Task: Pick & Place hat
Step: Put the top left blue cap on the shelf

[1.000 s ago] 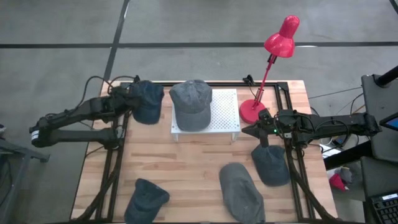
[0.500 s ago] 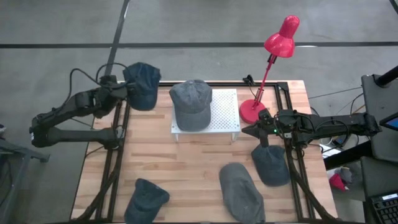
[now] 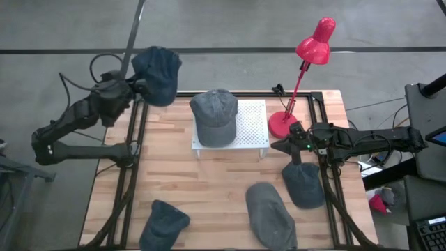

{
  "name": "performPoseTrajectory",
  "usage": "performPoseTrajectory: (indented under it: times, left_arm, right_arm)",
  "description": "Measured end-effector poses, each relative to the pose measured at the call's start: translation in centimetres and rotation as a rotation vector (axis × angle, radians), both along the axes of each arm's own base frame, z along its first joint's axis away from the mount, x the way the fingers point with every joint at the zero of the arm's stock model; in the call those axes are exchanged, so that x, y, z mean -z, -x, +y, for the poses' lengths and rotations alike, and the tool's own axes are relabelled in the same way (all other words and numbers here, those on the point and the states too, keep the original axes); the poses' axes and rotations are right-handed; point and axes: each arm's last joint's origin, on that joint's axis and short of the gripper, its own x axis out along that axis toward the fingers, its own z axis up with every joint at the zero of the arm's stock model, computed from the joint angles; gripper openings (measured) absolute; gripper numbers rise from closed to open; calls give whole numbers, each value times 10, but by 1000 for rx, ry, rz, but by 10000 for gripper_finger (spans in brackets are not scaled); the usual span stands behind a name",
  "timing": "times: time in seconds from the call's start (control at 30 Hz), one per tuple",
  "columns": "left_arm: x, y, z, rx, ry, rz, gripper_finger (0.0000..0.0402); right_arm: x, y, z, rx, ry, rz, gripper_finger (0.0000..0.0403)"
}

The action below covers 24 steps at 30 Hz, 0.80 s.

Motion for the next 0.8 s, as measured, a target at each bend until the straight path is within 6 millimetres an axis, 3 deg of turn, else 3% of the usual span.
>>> performPoseTrajectory:
  times: [0.5, 0.8]
  left_arm:
    - [-28, -10, -2, 243, -122, -244, 0]
    - [-36, -31, 1, 412, -159, -352, 0]
  right_arm:
    - [-28, -4, 0, -10, 105, -293, 32]
    - [-47, -3, -3, 59, 243, -415, 95]
